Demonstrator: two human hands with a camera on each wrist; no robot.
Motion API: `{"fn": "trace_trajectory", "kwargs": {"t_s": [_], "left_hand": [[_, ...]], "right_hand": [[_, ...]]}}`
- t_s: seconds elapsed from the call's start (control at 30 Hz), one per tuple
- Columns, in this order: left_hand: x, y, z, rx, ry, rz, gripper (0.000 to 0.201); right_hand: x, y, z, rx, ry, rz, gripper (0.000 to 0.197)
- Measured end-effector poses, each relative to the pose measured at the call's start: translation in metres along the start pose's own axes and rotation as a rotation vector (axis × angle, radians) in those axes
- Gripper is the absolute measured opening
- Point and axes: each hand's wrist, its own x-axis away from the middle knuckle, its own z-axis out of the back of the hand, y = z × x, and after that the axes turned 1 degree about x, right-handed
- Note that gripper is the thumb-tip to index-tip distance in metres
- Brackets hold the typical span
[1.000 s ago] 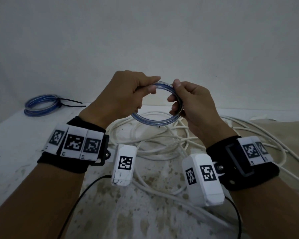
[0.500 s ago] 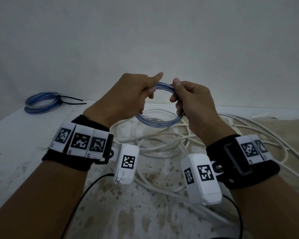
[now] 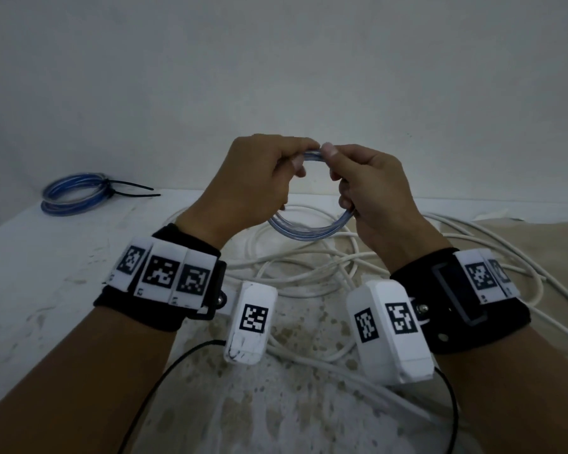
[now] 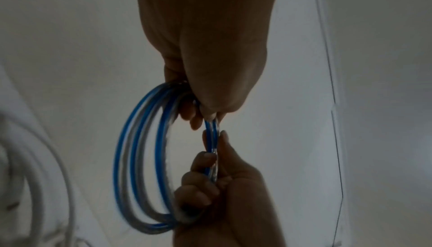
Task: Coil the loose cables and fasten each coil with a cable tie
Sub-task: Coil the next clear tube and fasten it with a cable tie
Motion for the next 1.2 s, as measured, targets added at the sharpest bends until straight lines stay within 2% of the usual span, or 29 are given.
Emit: {"fn": "trace_trajectory", "kwargs": {"t_s": [0.07, 0.17, 0.27, 0.43, 0.53, 0.6, 0.67, 0.83, 0.97, 1.2], "left_hand": [[0.002, 0.006, -0.002, 0.224, 0.020, 0.154, 0.023], [0.002, 0.011, -0.006, 0.360, 0.154, 0.280, 0.018], [0.001, 0.010, -0.003, 0.487, 0.152, 0.437, 0.016], [0.006, 0.023, 0.006, 0.531, 0.207, 0.496, 0.013], [0.007, 0.034, 0.020, 0.582, 0.290, 0.560, 0.015], [0.007, 0.044, 0.030, 0.627, 0.310, 0.589, 0.016], [0.011, 0.059, 0.041, 0.633, 0.306, 0.581, 0.015], [0.018, 0.090, 0.061, 0.522, 0.247, 0.497, 0.016], [0.025, 0.117, 0.071, 0.480, 0.171, 0.488, 0.017], [0.025, 0.153, 0.084, 0.561, 0.078, 0.449, 0.013]], "right_hand": [[-0.001, 0.000, 0.001, 0.009, -0.012, 0.015, 0.010], [0.000, -0.004, 0.000, 0.033, -0.041, 0.037, 0.010], [0.002, -0.008, -0.001, 0.030, -0.076, 0.010, 0.013], [0.008, -0.018, -0.004, -0.018, -0.139, -0.029, 0.019], [0.020, -0.028, -0.014, -0.107, -0.184, -0.190, 0.029], [0.029, -0.040, -0.018, -0.254, -0.219, -0.323, 0.040], [0.038, -0.058, -0.018, -0.379, -0.206, -0.380, 0.046], [0.059, -0.082, -0.014, -0.457, -0.226, -0.363, 0.037], [0.074, -0.104, -0.003, -0.411, -0.238, -0.323, 0.034], [0.089, -0.120, 0.018, -0.338, -0.252, -0.243, 0.034]]}}
